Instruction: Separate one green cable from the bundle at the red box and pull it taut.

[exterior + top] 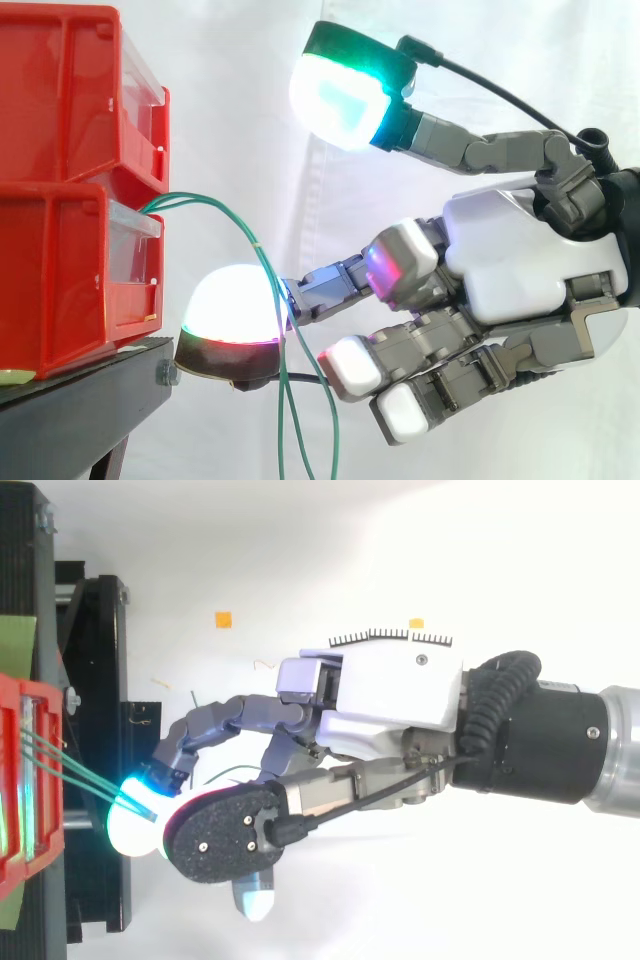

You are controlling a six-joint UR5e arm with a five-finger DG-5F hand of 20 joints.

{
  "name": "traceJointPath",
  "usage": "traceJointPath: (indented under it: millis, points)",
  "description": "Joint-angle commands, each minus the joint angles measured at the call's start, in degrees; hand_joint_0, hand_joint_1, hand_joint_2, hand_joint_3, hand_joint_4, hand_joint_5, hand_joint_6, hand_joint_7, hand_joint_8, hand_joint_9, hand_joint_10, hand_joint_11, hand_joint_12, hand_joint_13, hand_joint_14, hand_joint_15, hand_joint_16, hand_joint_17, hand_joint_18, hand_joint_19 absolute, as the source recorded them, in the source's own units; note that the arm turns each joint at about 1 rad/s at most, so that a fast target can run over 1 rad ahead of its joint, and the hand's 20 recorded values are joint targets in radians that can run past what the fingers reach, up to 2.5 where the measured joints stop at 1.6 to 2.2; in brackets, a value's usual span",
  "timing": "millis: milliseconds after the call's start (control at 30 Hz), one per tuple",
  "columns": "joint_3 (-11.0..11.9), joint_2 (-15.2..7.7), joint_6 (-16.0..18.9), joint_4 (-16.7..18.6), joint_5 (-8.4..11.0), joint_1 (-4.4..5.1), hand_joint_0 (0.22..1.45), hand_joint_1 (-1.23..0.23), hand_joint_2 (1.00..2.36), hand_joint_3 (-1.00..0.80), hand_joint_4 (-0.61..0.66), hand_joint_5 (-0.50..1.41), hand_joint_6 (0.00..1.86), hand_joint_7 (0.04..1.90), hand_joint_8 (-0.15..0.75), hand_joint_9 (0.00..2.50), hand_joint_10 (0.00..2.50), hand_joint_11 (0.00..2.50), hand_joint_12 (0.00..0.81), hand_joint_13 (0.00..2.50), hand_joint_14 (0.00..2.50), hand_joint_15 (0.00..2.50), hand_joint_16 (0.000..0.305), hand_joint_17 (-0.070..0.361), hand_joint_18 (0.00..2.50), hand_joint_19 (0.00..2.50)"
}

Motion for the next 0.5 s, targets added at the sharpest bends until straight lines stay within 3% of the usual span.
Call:
traceJointPath:
  millis: [0, 233, 467]
  points:
    - [0.03, 0.0, 0.61, -0.43, 0.0, 0.0, 0.48, -0.47, 1.0, -0.5, 0.28, 0.04, 0.5, 0.83, 0.211, 1.4, 0.02, 0.51, 0.361, 1.01, 0.02, 0.48, 0.062, 0.139, 0.86, 0.53]
    - [0.03, 0.0, 0.61, -0.43, 0.0, 0.0, 0.48, -0.5, 1.0, -0.5, 0.21, 0.08, 0.5, 0.92, 0.198, 1.59, 0.01, 0.5, 0.359, 1.14, 0.02, 0.49, 0.06, 0.136, 0.94, 0.53]
    - [0.03, 0.0, 0.61, -0.78, 0.0, 0.0, 0.49, -0.44, 1.0, -0.5, 0.17, 0.1, 0.5, 1.0, 0.194, 1.73, 0.01, 0.45, 0.345, 1.23, 0.02, 0.49, 0.059, 0.133, 0.99, 0.52]
